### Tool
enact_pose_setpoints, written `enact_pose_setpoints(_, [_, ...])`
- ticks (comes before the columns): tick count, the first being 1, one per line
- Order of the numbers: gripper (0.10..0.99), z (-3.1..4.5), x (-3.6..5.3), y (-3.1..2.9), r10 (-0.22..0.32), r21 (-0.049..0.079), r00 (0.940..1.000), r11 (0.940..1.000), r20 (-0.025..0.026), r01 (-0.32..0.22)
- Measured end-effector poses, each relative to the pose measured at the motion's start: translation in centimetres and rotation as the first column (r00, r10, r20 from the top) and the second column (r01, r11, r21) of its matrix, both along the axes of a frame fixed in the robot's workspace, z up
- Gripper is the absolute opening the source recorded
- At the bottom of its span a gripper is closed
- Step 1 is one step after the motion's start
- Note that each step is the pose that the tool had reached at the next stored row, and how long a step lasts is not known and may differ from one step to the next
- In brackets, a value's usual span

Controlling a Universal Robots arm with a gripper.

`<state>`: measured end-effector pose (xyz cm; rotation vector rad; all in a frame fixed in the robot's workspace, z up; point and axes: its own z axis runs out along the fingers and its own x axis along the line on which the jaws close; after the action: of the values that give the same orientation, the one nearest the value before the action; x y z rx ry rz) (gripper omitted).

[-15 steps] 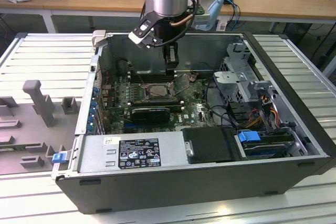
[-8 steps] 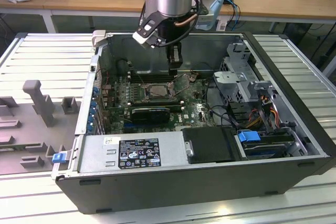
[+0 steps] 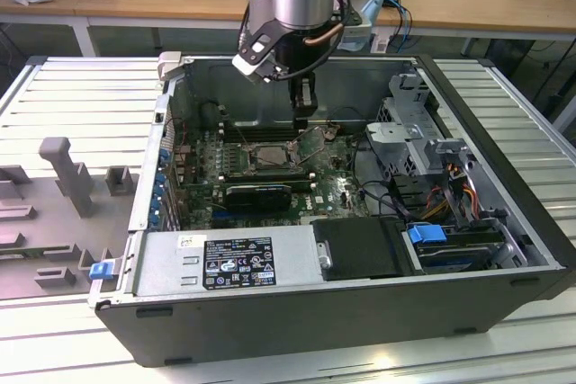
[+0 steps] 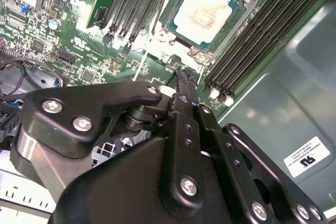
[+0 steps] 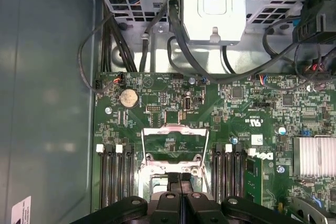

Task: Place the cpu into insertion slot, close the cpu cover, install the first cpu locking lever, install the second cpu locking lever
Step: 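Close the cpu cover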

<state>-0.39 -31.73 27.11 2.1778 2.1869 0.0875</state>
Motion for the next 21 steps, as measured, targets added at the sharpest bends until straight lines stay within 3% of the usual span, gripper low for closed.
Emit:
enact_pose_setpoints(9, [0.106, 0.00, 0.63, 0.02, 0.000, 0.000, 1.0000, 1.0000, 0.0000, 0.000])
enact_pose_setpoints(21, [0.106, 0.00, 2.18, 0.03, 0.000, 0.000, 1.0000, 1.0000, -0.0006, 0.000])
